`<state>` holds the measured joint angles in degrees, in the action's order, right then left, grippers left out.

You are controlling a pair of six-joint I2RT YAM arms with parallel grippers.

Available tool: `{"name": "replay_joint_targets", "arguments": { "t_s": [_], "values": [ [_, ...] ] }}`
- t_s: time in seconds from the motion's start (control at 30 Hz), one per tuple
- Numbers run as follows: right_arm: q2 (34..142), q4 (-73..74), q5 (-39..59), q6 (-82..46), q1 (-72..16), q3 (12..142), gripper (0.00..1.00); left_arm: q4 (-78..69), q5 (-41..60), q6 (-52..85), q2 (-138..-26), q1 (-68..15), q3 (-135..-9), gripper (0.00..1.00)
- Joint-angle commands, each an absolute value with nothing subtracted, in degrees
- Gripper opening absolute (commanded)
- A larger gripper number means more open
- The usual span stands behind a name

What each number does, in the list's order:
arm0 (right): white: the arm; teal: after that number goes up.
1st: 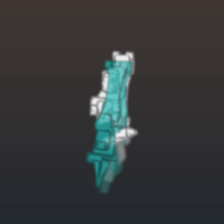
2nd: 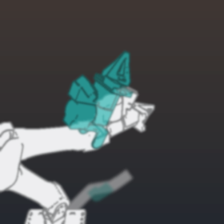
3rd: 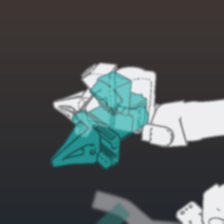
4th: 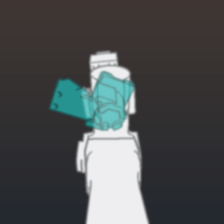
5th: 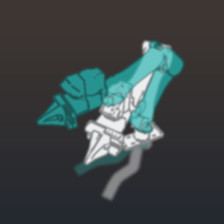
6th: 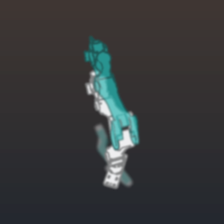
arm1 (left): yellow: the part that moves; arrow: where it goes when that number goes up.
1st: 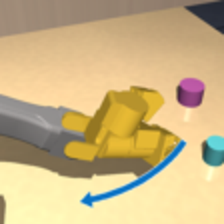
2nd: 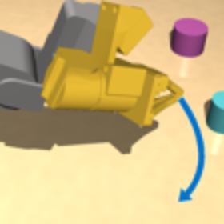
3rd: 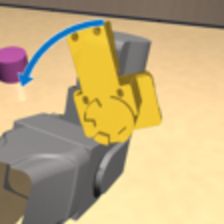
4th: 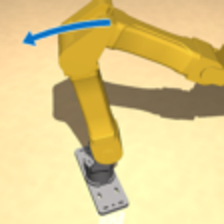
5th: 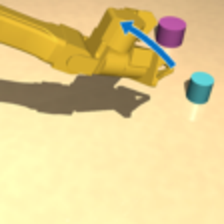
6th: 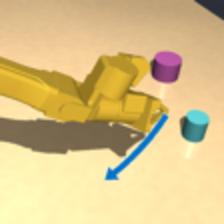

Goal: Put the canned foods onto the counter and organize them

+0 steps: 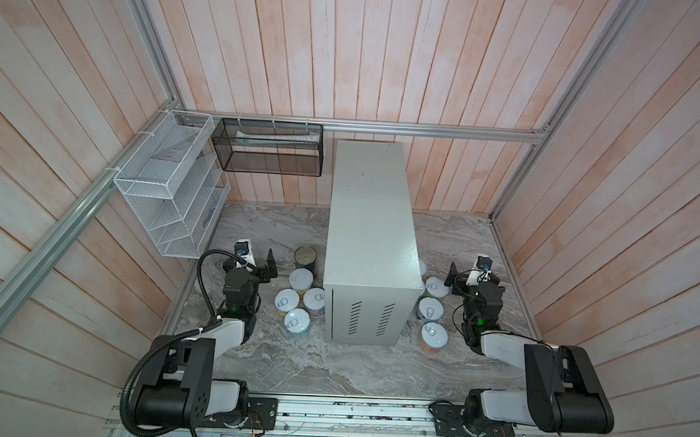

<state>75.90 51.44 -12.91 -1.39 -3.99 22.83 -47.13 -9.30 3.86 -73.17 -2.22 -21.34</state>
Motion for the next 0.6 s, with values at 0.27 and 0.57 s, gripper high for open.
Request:
{"name": "replay_joint_targets", "arguments": {
  "t_s": [0.27,0.57],
  "values": [
    [68.32,10.07,-14.90,-15.12,-6.45,39.10,0.98,-4.24,-9.24,20.92,-68.72,-4.57,-34.58,1.00],
    [56.52,-0.33,-17.11,-23.11,-9.79,37.69,0.98,16.90,-4.25,28.92,-57.89,-12.12,-36.31,1.00]
  ]
}}
